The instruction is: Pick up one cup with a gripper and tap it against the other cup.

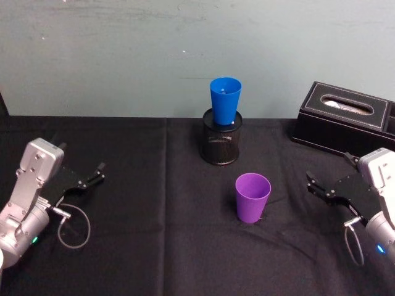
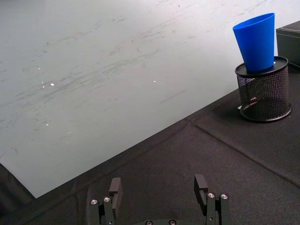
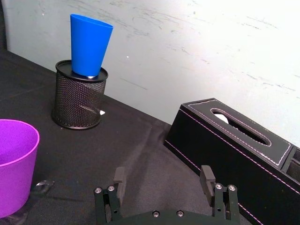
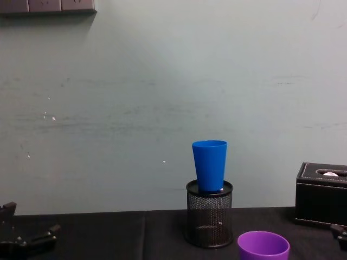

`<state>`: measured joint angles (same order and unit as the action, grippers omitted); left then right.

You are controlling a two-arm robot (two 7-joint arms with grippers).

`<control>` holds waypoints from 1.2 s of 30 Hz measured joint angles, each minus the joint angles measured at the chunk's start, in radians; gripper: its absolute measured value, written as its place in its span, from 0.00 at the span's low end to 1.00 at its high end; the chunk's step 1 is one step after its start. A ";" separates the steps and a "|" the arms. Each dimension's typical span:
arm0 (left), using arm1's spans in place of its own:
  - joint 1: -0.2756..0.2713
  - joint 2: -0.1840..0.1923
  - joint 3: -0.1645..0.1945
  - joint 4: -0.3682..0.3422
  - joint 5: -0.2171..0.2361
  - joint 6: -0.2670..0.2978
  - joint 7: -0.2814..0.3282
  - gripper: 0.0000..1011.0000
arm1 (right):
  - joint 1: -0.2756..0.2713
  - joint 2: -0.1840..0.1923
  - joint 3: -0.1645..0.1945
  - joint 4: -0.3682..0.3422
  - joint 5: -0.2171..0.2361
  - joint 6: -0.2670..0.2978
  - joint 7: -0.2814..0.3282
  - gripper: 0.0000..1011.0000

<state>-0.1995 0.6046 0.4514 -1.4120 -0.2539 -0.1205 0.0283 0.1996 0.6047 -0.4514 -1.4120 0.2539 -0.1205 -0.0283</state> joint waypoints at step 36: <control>0.000 0.000 0.000 0.000 0.000 0.000 0.000 1.00 | 0.000 0.000 0.000 0.000 0.000 0.000 0.000 0.99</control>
<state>-0.1995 0.6046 0.4514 -1.4120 -0.2539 -0.1205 0.0283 0.1995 0.6047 -0.4514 -1.4119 0.2539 -0.1205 -0.0283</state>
